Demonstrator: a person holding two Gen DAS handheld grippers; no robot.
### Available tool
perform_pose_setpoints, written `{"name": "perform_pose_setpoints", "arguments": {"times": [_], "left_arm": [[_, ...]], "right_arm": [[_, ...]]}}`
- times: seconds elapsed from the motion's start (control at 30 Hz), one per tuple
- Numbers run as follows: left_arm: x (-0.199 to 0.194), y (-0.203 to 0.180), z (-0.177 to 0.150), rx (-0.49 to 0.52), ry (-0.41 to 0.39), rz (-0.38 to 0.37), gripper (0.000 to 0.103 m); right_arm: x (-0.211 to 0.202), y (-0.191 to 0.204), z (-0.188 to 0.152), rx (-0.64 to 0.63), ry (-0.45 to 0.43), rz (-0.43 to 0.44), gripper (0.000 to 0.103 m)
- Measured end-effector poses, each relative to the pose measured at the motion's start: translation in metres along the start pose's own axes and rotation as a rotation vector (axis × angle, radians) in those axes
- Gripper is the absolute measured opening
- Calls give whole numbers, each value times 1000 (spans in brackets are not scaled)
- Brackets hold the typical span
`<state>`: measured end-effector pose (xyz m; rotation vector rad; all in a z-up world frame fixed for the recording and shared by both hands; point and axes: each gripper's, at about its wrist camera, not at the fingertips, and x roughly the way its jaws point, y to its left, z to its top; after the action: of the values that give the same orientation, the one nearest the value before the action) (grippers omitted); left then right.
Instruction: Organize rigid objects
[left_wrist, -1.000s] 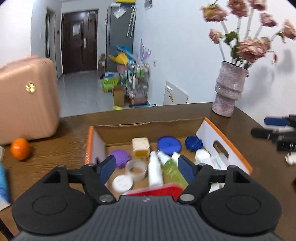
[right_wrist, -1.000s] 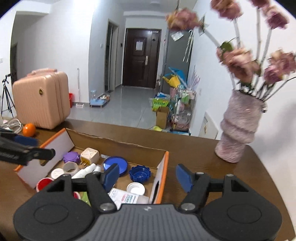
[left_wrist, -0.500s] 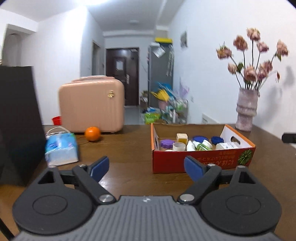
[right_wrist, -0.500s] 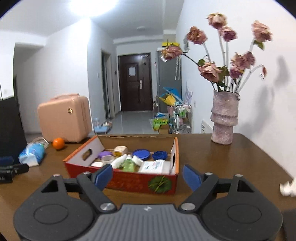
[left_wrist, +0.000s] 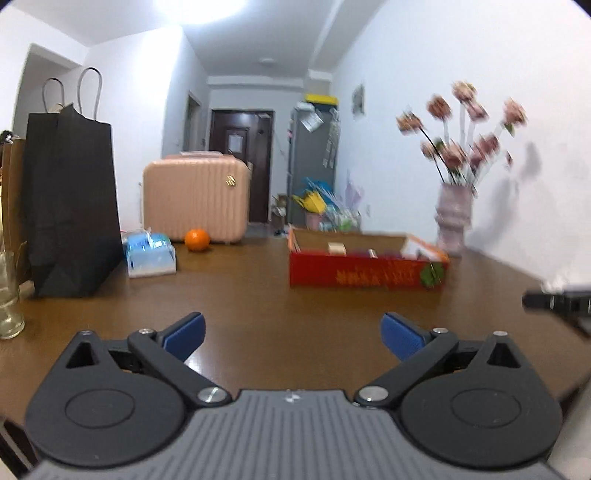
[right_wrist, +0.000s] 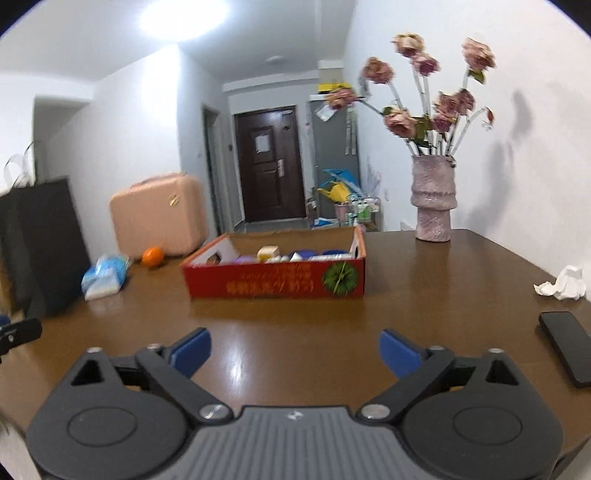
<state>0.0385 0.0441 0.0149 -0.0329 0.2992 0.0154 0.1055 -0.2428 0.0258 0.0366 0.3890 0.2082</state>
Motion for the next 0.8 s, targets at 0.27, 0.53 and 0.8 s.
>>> {"name": "perform_pose_setpoints", "arguments": {"times": [0.27, 0.53, 0.8], "left_arm": [[3, -14, -9, 26, 25, 9, 103], [-3, -21, -2, 32, -15, 2, 103], [-4, -20, -1, 32, -19, 2, 103]], "right_arm": [[-33, 14, -34, -33, -44, 20, 103], [-52, 24, -29, -14, -142, 8, 103], [-49, 25, -30, -15, -147, -8, 103]]}}
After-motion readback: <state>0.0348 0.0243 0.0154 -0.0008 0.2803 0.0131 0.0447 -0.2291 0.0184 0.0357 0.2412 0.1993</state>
